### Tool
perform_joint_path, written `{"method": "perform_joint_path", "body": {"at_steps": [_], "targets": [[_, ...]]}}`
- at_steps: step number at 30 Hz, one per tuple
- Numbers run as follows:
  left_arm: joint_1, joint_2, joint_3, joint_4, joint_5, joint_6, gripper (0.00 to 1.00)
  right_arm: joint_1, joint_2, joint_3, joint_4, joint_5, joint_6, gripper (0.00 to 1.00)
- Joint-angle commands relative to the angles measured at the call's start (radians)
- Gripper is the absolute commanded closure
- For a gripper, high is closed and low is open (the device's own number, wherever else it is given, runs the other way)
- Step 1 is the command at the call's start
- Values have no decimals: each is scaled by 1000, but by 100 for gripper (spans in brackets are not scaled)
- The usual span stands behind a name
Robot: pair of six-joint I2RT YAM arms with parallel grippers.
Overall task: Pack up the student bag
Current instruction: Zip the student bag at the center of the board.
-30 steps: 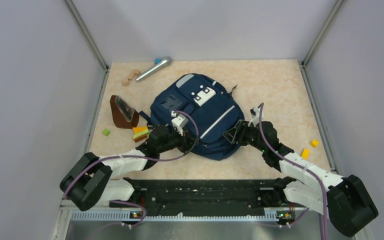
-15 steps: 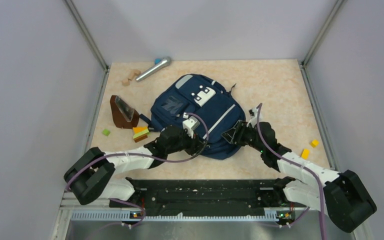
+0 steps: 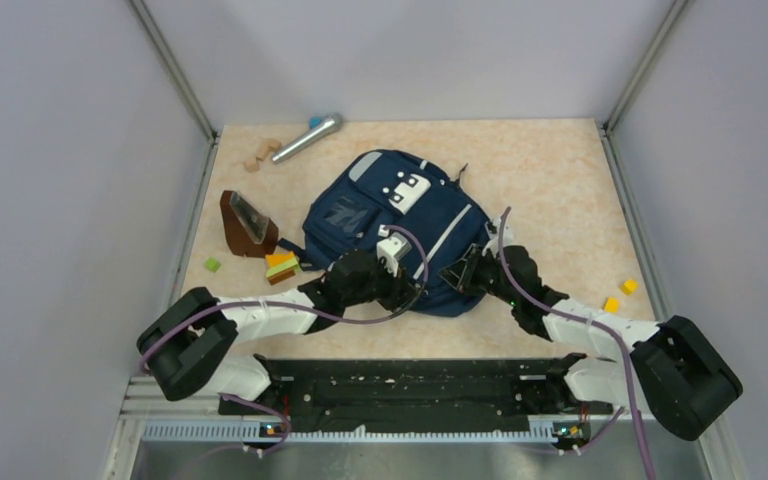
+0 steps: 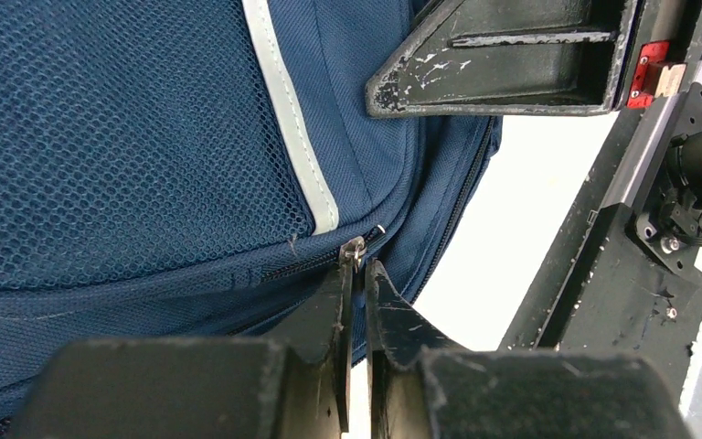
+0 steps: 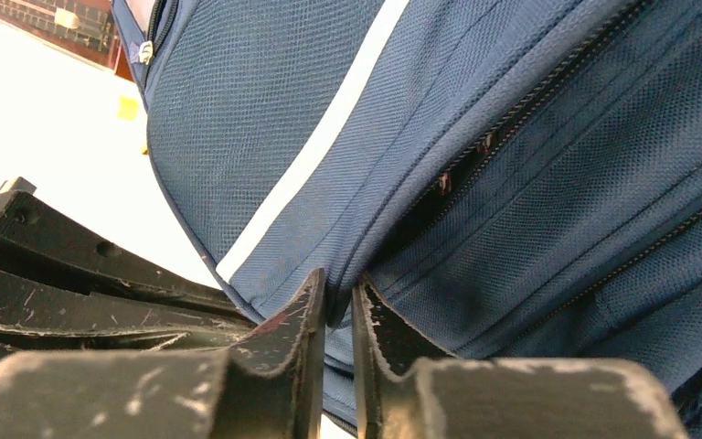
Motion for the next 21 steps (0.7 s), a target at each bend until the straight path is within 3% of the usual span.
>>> {"method": "perform_joint_path", "body": {"at_steps": [1, 7, 17, 19, 21], "targets": [[-18, -12, 76, 72, 93, -48, 100, 41, 24, 43, 67, -4, 5, 91], [-30, 57, 125, 45, 163, -54, 100, 73, 59, 64, 99, 9, 15, 100], [-79, 157, 157, 184, 157, -162, 100, 107, 95, 77, 113, 33, 19, 100], [-78, 145, 148, 179, 118, -167, 100, 107, 77, 76, 87, 49, 4, 97], [-78, 116, 132, 151, 65, -162, 90, 106, 48, 73, 53, 71, -15, 88]]}}
